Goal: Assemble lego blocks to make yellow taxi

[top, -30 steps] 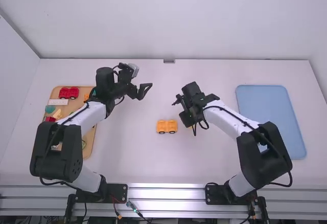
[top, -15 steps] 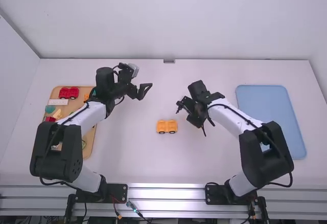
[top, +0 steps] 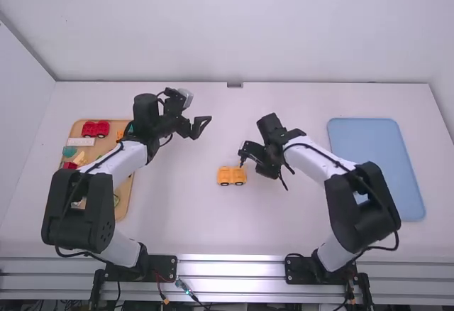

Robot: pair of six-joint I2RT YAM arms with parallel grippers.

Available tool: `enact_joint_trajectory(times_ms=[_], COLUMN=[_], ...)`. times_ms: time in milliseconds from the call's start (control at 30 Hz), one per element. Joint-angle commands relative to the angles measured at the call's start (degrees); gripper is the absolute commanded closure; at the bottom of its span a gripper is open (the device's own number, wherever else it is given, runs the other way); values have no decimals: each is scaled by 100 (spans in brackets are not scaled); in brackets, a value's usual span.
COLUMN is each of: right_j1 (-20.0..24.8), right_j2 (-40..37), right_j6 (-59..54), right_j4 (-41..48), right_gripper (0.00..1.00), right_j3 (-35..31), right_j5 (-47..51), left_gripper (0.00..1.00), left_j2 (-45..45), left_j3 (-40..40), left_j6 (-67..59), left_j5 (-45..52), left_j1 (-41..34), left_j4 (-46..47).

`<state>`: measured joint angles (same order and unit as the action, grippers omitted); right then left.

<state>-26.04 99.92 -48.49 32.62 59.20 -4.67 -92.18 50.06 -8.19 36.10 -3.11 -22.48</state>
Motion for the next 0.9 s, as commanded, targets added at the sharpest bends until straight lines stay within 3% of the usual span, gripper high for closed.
enact_joint_trajectory(times_ms=[0, 167, 867], right_j1=[-133, -107, -59], right_j2=[509, 940, 1078], right_j6=[-144, -151, -1106], right_j4=[278, 662, 535], right_gripper=[100, 100, 98], right_j3=[247, 745, 754], right_j5=[131, 284, -116], left_gripper=[1, 1, 1], left_j2=[2, 2, 2], left_j3=[-48, -48, -48], left_j6=[-66, -63, -59], left_j5=[22, -33, -254], left_j1=[20, 42, 55], left_j4=[44, 138, 409])
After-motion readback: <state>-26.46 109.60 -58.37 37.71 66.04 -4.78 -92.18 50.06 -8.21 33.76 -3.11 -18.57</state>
